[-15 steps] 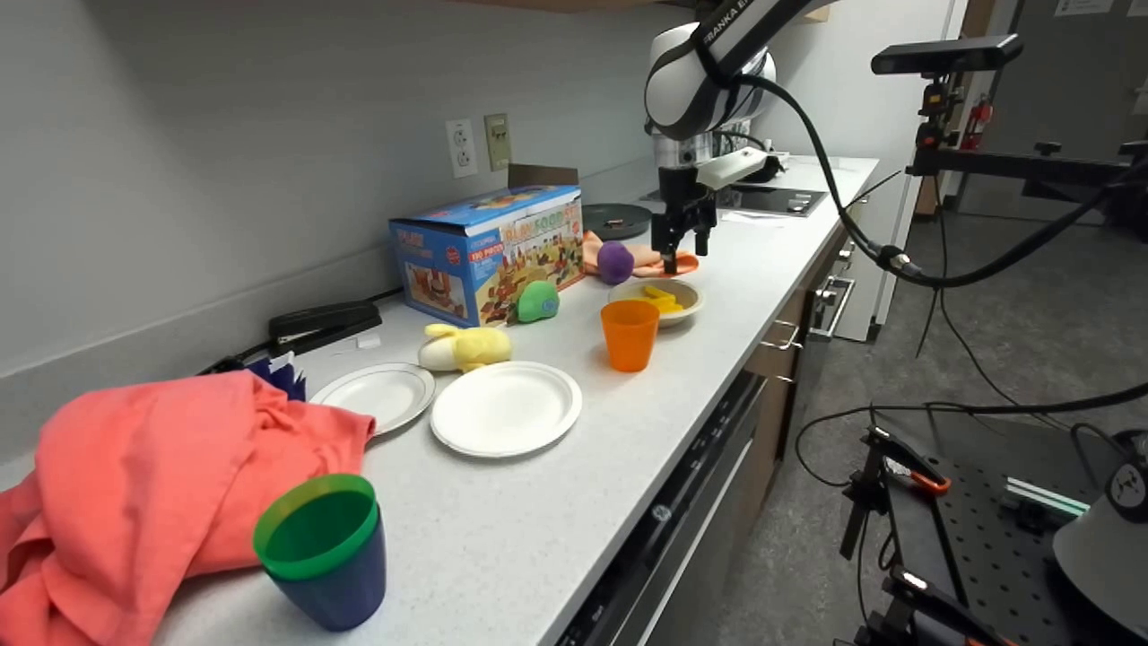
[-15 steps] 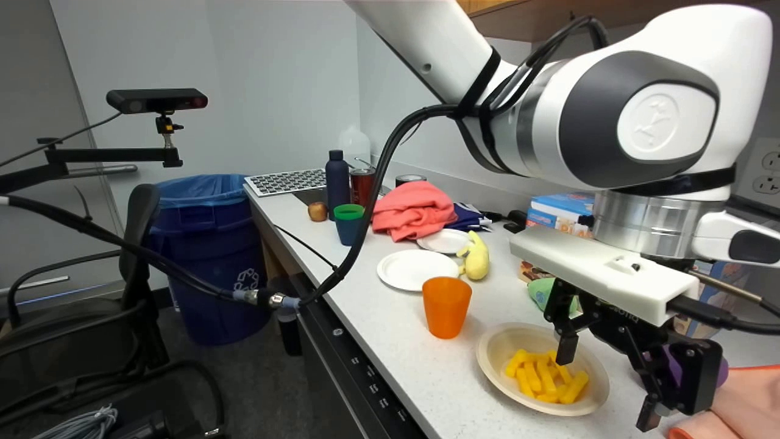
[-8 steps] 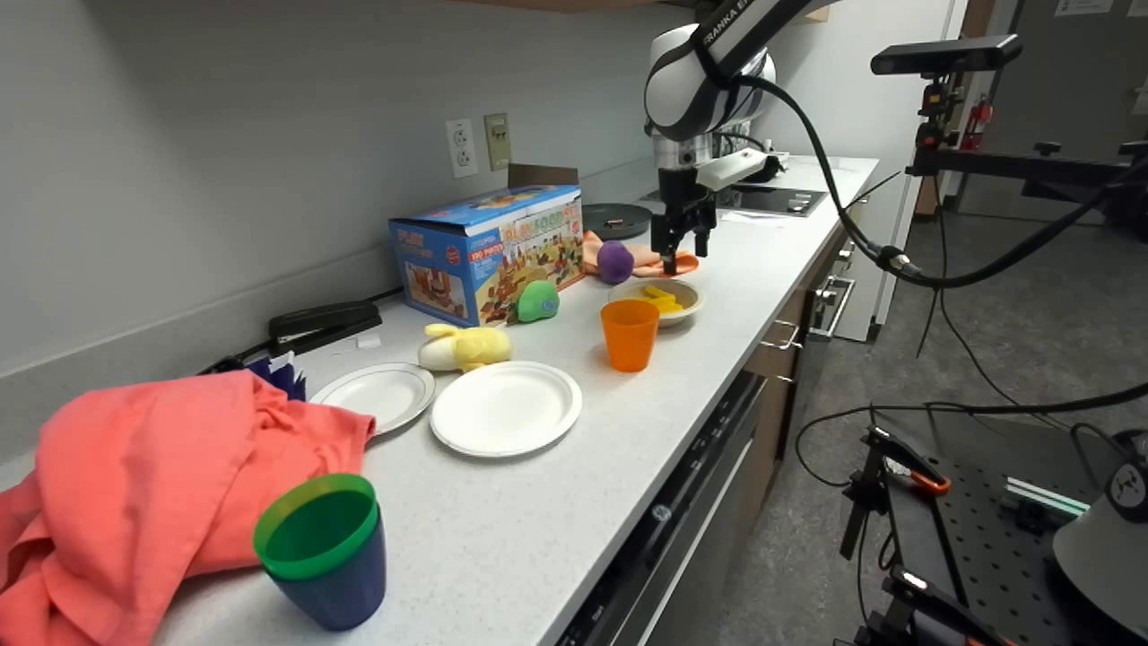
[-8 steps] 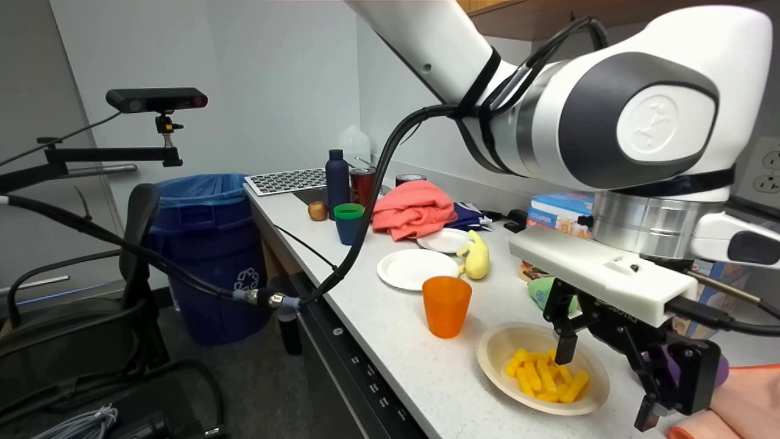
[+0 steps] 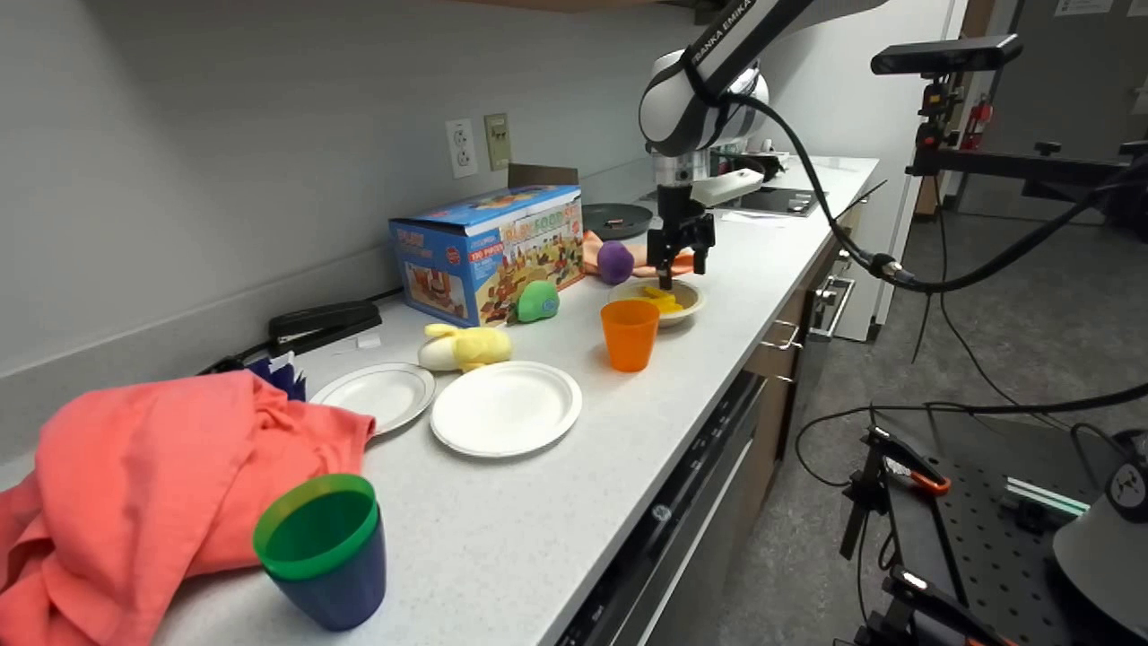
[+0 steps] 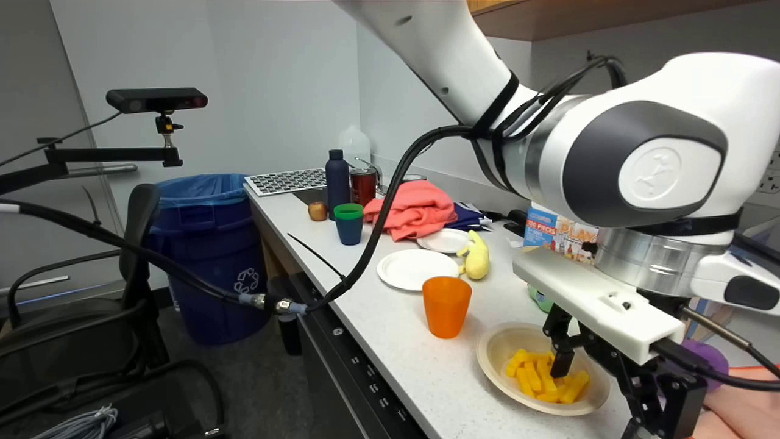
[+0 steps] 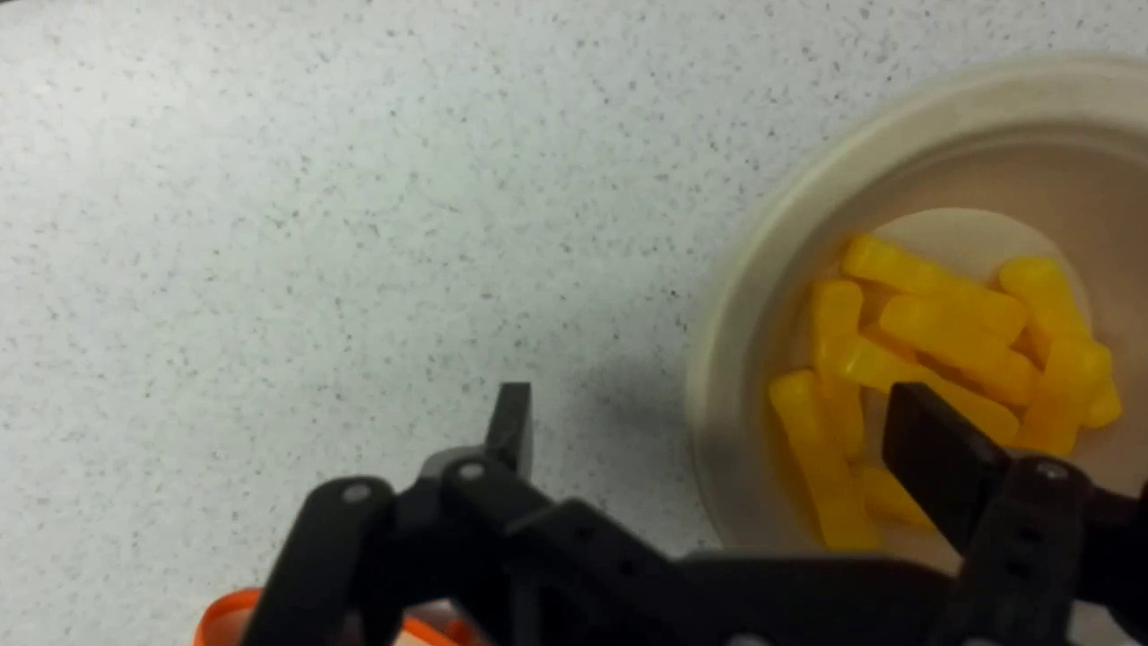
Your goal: Pick up the plate and pour it's contents on the other plate
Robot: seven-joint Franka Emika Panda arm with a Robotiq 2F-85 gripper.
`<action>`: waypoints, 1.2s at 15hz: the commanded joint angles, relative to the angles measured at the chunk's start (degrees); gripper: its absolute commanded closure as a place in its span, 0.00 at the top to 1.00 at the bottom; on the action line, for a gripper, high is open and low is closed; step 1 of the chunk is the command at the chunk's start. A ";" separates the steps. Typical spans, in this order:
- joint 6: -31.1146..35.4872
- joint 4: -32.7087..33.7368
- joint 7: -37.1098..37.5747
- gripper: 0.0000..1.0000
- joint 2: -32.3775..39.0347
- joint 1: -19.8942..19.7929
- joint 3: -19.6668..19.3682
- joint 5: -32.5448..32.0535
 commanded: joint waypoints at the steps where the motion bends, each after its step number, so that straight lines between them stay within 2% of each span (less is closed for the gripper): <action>1: -0.81 3.52 -0.30 0.72 3.23 -2.16 1.58 2.34; 10: -0.18 4.80 0.08 0.04 3.72 -2.58 1.79 1.98; 11: -0.14 4.98 0.03 0.06 3.59 -2.53 1.85 1.98; 14: 0.07 5.28 -0.49 0.00 3.06 -2.38 2.35 2.22; 18: 0.55 5.78 -1.63 0.02 2.51 -2.16 3.10 1.87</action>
